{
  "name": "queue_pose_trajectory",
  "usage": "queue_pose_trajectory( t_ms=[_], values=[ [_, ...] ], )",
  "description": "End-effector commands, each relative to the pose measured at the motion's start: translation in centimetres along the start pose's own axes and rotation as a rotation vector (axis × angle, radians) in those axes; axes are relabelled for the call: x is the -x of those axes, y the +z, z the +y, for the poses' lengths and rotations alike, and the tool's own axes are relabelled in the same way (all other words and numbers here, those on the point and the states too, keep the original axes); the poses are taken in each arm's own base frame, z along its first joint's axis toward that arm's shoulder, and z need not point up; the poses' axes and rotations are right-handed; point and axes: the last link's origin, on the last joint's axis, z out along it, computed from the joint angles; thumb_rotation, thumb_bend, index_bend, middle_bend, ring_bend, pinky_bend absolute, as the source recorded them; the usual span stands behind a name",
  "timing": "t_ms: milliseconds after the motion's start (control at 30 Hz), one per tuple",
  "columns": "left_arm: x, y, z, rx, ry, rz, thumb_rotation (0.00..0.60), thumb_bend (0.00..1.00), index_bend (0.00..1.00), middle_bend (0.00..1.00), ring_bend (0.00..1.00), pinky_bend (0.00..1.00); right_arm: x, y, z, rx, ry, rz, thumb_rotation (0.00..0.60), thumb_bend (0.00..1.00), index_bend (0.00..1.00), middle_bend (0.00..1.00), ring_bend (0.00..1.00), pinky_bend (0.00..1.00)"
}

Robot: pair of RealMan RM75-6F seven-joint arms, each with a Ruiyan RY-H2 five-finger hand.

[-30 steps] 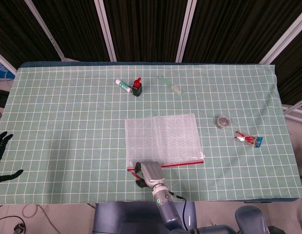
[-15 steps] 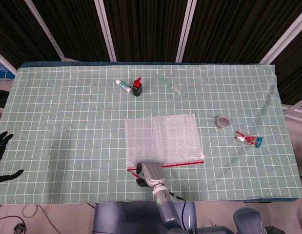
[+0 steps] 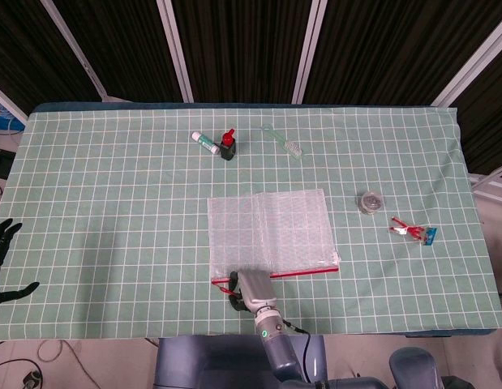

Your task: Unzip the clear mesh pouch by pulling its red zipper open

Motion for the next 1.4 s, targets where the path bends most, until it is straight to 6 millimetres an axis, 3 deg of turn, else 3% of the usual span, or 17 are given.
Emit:
queue_pose_trajectory(
  t_ms=[33, 200, 567, 800, 1033, 1200, 1400],
  values=[
    [0.0, 0.0, 0.0, 0.0, 0.0, 0.0, 0.6, 0.0, 0.0, 0.0, 0.0, 0.0, 0.0, 0.0, 0.0, -0.001, 0.003, 0.0, 0.6, 0.48, 0.55, 1.0, 1.0, 1.0],
    [0.0, 0.0, 0.0, 0.0, -0.002, -0.001, 0.6, 0.0, 0.0, 0.0, 0.0, 0.0, 0.1, -0.1, 0.1, 0.002, 0.005, -0.003, 0.6, 0.56, 0.57, 1.0, 1.0, 1.0],
    [0.0, 0.0, 0.0, -0.001, -0.006, -0.005, 0.6, 0.0, 0.0, 0.0, 0.0, 0.0, -0.3, -0.3, 0.9, 0.013, 0.006, 0.004, 0.6, 0.58, 0.58, 1.0, 1.0, 1.0],
    [0.0, 0.0, 0.0, -0.006, -0.004, -0.005, 0.6, 0.0, 0.0, 0.0, 0.0, 0.0, -1.4, -0.7, 0.3, -0.023, 0.019, 0.035, 0.6, 0.58, 0.61, 1.0, 1.0, 1.0],
    [0.0, 0.0, 0.0, -0.014, -0.002, -0.009, 0.6, 0.0, 0.0, 0.0, 0.0, 0.0, -4.0, -1.3, -0.8, -0.074, 0.031, 0.101, 0.6, 0.6, 0.66, 1.0, 1.0, 1.0],
    [-0.2, 0.4, 0.4, -0.017, -0.01, -0.02, 0.6, 0.0, 0.0, 0.0, 0.0, 0.0, -7.0, -1.6, -1.7, -0.1, 0.033, 0.161, 0.6, 0.6, 0.66, 1.0, 1.0, 1.0],
    [-1.6, 2.8, 3.5, 0.06, 0.0, 0.007, 0.6, 0.0, 0.0, 0.0, 0.0, 0.0, -11.1, -1.9, -3.4, -0.133, 0.032, 0.233, 0.6, 0.6, 0.66, 1.0, 1.0, 1.0]
  ],
)
